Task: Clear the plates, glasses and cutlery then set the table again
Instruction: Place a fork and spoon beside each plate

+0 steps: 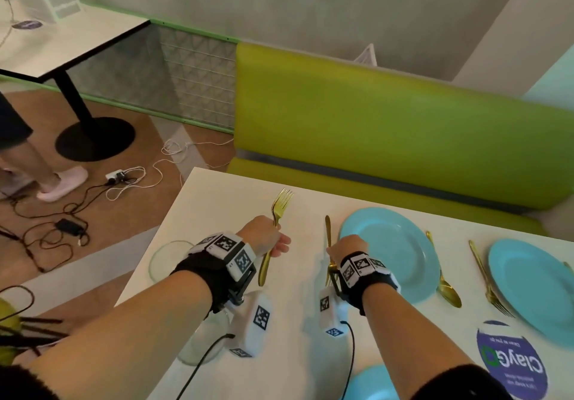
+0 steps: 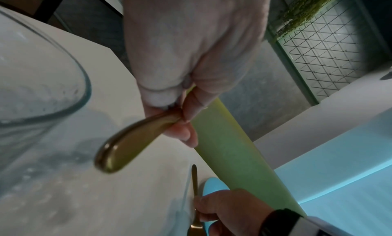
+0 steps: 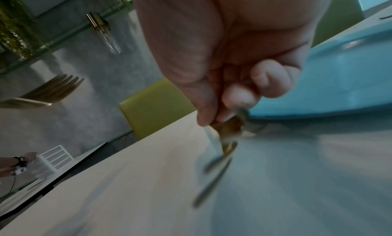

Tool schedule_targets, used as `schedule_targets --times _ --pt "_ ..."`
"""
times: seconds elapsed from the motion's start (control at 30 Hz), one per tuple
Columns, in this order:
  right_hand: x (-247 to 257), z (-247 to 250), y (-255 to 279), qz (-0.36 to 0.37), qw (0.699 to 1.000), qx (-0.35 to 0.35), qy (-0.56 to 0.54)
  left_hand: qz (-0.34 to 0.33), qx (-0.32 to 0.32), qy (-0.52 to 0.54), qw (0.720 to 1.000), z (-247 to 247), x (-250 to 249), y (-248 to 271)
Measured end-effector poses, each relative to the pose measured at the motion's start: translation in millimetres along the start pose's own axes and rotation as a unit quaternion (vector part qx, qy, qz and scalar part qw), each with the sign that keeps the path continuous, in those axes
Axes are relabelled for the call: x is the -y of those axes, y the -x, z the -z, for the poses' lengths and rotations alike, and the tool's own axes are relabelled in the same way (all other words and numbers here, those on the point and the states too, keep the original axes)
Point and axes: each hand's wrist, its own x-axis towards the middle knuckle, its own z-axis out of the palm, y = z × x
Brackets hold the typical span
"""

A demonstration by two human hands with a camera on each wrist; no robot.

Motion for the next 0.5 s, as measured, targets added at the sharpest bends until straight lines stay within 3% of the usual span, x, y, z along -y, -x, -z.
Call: schedule_targets --times 0.37,0.5 --pt "-5.7 -15.1 -30.9 -0.032 0.999 0.025 -0.036 0.011 -0.009 0.004 1.0 -5.1 -7.6 -17.7" --pt "-5.4 -17.5 -38.3 -0.033 0.998 -0.013 -0.058 0.019 -0.014 0.011 1.0 -7.6 -6.6 -21.8"
